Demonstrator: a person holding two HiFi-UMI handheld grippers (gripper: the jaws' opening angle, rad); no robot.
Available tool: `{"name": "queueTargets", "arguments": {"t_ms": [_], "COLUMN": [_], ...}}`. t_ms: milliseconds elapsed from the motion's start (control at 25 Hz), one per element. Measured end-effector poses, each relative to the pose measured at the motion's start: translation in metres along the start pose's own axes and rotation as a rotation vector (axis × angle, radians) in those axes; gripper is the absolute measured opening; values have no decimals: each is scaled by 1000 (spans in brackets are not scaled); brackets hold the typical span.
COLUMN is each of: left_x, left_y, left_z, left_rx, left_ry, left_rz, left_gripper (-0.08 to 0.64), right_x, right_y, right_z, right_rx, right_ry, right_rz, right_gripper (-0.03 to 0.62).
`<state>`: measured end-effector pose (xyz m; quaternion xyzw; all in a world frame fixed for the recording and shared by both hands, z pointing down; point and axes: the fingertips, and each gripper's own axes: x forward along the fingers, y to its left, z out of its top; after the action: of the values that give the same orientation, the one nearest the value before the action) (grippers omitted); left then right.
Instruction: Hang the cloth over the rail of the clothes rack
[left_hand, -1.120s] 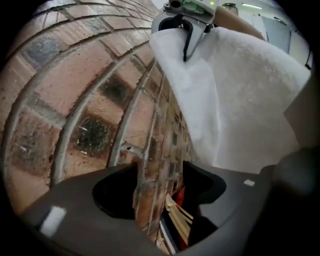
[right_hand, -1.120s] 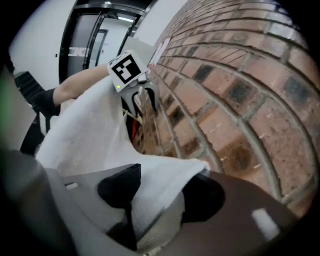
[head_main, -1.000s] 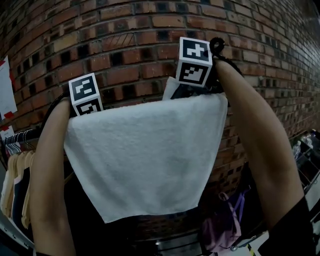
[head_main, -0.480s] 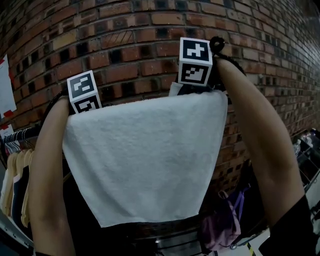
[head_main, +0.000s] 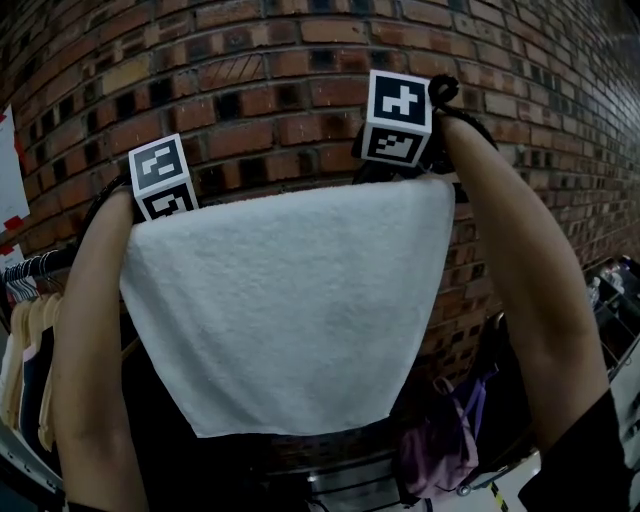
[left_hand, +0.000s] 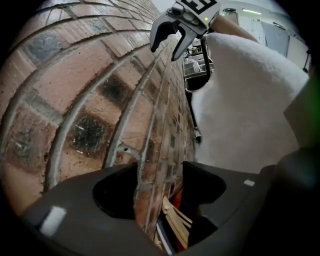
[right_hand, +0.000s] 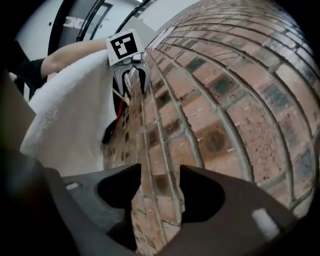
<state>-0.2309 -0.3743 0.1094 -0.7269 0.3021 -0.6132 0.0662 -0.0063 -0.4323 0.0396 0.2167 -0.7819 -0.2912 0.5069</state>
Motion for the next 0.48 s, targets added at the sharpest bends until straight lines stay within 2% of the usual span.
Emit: {"name": "queueTargets", "arguments": {"t_ms": [120, 200, 360, 480], "left_x": [-6, -16, -53, -85], "left_y": [9, 22, 48, 66], "left_z": [3, 11, 39, 49], "left_rx": [17, 74, 221, 274], "left_ry": [-15, -47, -147, -176], "left_rz": [58, 158, 444, 671], "left_gripper": [272, 264, 258, 258], "right_x": [-4, -10, -32, -52], "right_y": [-8, -12, -18, -26], "right_z": [11, 21, 55, 78], "right_rx": [-47, -94, -133, -160], "right_ry": [-37, -53, -165, -249], "right_rz": [-83, -141, -246, -383], "right_gripper": [245, 245, 245, 245]}}
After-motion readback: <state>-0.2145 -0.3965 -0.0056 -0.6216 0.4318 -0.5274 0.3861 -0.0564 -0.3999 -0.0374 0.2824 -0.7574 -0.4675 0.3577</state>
